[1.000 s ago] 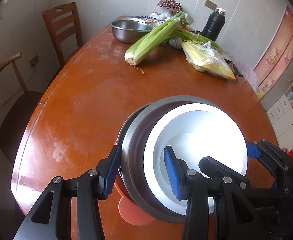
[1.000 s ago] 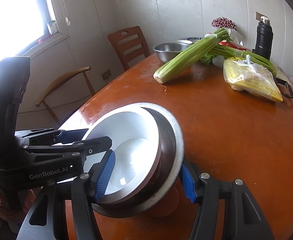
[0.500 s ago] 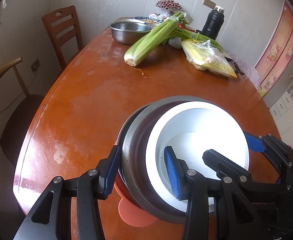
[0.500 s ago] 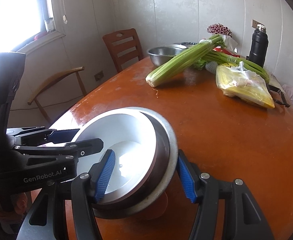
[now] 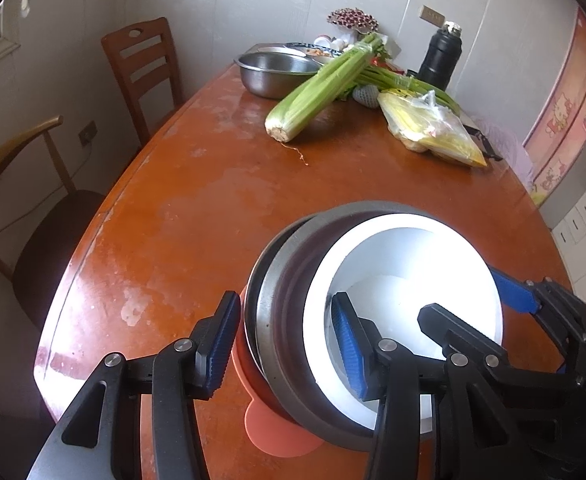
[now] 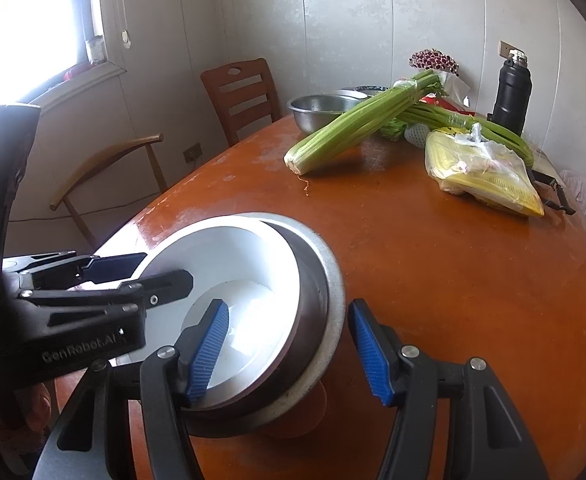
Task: Organize plates and bowls
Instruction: 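Lower the basin onto the grey pan in the pig bowl, then open the left tool and pull it back from the stack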
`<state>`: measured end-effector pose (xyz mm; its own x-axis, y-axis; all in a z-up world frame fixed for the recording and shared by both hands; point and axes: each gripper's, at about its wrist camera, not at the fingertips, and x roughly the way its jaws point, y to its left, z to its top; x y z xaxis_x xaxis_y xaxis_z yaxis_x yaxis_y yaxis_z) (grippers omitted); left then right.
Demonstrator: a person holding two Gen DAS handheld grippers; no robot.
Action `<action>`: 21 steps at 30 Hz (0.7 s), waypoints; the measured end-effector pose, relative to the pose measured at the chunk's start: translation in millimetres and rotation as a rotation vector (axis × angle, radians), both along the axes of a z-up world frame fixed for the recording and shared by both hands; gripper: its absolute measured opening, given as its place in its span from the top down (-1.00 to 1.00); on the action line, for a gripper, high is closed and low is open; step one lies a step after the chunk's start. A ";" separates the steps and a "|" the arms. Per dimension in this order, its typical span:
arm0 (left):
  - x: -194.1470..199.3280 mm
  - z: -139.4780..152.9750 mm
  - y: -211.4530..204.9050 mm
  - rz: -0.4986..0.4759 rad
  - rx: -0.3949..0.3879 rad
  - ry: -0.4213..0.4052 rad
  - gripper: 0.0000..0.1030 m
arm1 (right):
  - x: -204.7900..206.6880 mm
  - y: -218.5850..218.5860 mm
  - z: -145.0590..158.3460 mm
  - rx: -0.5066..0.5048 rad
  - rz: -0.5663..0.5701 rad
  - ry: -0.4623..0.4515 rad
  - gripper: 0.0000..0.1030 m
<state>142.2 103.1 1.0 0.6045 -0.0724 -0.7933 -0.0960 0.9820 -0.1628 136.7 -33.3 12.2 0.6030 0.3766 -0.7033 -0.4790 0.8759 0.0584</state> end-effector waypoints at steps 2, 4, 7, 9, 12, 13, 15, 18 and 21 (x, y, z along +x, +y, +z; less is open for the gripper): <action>-1.9 4.0 0.8 0.006 -0.003 -0.012 -0.03 | -0.6 -0.9 0.5 0.003 -0.002 -0.002 -0.20; -4.7 8.3 0.9 0.011 0.003 -0.026 -0.07 | -0.1 -2.7 1.2 0.007 -0.009 -0.006 -0.20; -7.1 12.2 0.6 0.013 -0.001 -0.036 -0.09 | 0.2 -4.9 2.2 0.011 -0.015 -0.013 -0.21; -9.0 13.9 -1.2 0.009 -0.001 -0.038 -0.10 | 0.6 -5.9 2.3 0.013 -0.018 -0.014 -0.21; -12.8 16.9 -4.6 0.005 -0.005 -0.045 -0.11 | 0.2 -7.9 4.2 0.014 -0.030 -0.028 -0.21; -15.0 17.9 -5.3 0.003 -0.005 -0.047 -0.11 | -0.3 -9.2 5.4 0.016 -0.034 -0.035 -0.21; -20.0 20.7 -6.1 0.006 -0.007 -0.055 -0.11 | -1.9 -11.7 8.4 0.024 -0.043 -0.051 -0.21; -29.7 25.5 -7.1 0.019 -0.010 -0.073 -0.13 | -6.2 -16.2 13.6 0.040 -0.049 -0.074 -0.27; -41.2 29.3 -10.5 0.031 -0.009 -0.092 -0.16 | -14.8 -21.7 20.7 0.048 -0.064 -0.099 -0.30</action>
<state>101.1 92.6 30.3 0.6768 -0.0594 -0.7338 -0.1103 0.9773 -0.1809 121.9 -55.0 32.9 0.6928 0.3664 -0.6211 -0.4274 0.9023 0.0556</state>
